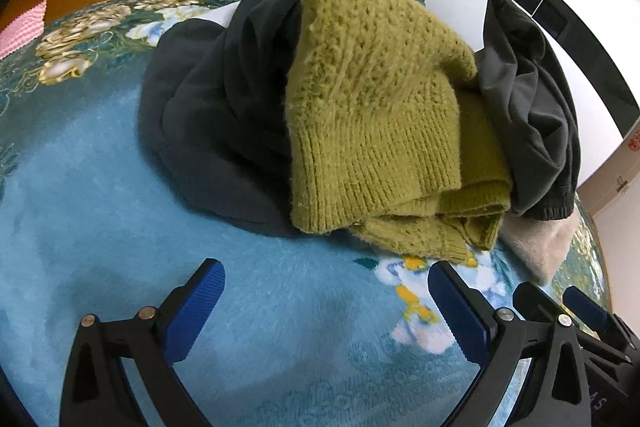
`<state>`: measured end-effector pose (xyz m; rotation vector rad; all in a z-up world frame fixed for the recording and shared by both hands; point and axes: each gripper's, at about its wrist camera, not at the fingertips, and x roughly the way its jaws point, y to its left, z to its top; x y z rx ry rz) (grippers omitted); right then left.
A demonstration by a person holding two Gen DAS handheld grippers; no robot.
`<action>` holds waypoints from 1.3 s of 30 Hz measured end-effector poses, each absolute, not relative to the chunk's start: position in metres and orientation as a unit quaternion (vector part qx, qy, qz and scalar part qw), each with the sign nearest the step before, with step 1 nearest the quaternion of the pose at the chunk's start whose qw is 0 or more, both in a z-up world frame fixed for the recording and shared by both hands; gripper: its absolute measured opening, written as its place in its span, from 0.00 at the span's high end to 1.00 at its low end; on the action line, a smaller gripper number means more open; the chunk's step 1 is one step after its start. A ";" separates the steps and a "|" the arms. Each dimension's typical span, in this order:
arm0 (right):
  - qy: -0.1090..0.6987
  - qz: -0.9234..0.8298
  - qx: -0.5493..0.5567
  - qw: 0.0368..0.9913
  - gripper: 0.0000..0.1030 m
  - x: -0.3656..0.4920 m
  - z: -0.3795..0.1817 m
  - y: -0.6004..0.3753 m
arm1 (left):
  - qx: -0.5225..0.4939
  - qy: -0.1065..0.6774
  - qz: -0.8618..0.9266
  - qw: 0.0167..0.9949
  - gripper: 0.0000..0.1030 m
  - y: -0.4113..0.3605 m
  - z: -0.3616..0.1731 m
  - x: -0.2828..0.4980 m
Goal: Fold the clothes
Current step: 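Move both tools toward the clothes pile on the bed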
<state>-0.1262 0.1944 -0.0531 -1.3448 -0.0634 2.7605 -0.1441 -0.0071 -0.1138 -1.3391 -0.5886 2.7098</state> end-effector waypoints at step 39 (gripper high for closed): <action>-0.033 0.902 -0.429 0.032 0.35 -0.239 -0.009 0.180 | -0.415 -0.230 0.878 0.061 0.00 -0.011 -0.112 -0.077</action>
